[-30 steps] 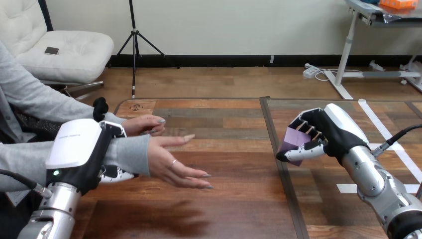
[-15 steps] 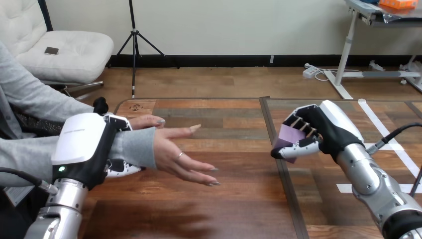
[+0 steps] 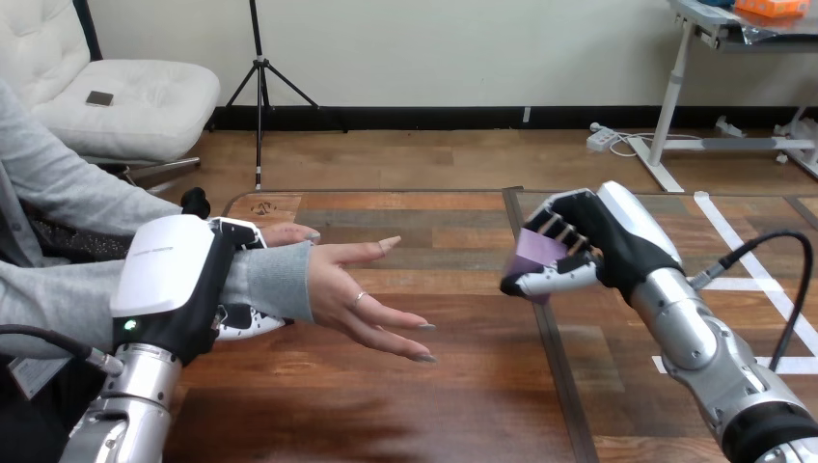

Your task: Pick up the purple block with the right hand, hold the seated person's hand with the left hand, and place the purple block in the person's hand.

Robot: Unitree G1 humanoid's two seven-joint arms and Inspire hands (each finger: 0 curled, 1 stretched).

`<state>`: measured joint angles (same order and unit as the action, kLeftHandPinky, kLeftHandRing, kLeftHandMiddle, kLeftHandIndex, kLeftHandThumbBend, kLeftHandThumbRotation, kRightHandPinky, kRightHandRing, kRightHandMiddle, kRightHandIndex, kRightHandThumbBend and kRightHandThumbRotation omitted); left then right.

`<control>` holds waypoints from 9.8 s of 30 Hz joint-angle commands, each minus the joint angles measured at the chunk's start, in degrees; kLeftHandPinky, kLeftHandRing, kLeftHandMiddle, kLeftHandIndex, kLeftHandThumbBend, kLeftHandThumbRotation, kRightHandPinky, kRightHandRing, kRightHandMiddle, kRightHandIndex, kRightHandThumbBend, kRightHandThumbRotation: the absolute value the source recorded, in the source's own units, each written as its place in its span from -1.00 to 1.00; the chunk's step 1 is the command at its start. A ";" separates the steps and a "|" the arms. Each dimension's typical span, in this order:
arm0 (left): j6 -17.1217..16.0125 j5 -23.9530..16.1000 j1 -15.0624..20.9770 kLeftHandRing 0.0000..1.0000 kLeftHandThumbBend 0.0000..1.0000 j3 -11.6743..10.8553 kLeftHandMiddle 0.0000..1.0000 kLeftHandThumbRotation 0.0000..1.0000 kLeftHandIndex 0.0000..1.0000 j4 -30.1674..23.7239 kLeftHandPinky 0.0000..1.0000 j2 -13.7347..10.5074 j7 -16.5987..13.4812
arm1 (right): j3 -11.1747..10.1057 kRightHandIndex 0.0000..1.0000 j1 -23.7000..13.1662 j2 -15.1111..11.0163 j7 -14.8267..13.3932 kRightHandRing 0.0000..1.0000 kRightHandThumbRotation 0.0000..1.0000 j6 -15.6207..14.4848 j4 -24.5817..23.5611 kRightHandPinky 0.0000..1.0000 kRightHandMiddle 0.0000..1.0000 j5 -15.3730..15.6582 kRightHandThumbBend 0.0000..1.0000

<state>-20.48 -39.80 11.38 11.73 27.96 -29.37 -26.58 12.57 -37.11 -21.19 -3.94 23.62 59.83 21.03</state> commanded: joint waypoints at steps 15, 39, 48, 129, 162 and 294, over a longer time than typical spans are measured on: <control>0.73 2.22 4.93 -0.54 0.42 -1.94 -0.41 -1.00 -0.37 -5.79 -0.65 3.06 -0.62 | -0.14 -0.09 -1.97 3.01 -0.24 -0.30 -1.00 3.15 -5.59 -0.37 -0.18 -0.16 0.50; -0.19 2.51 5.71 -0.55 0.40 -1.69 -0.41 -1.00 -0.37 -5.48 -0.66 4.87 -0.95 | 0.75 -0.06 -2.51 6.92 3.23 -0.27 -1.00 1.85 -8.31 -0.33 -0.16 -0.07 0.41; 0.16 2.79 6.17 -0.55 0.39 -1.75 -0.41 -1.00 -0.37 -5.66 -0.66 5.51 -0.20 | 1.27 -0.06 -2.25 8.08 4.32 -0.28 -1.00 1.04 -9.82 -0.34 -0.17 0.31 0.41; -2.22 5.57 7.92 -0.52 0.49 -1.39 -0.37 -0.99 -0.33 -4.56 -0.62 9.29 2.17 | 2.63 -0.07 0.66 10.61 8.35 -0.21 -1.00 -1.04 -14.40 -0.28 -0.11 -0.29 0.39; 0.80 6.20 2.80 0.17 0.99 -1.77 0.28 0.25 0.31 -13.46 -0.02 3.70 15.61 | 0.88 0.26 2.62 8.21 13.56 0.14 0.23 -3.01 -17.19 0.01 0.20 -3.50 0.72; -16.30 51.91 -27.75 0.69 0.24 -11.20 0.63 1.00 0.57 -26.26 0.88 25.98 37.92 | -15.81 0.84 47.46 13.24 29.55 0.83 1.00 -10.69 -57.24 0.81 0.82 -45.59 0.64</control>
<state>-37.52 10.85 -17.77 1.10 4.32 -4.83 11.66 -1.42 12.78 -9.25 26.00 12.33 5.02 -22.94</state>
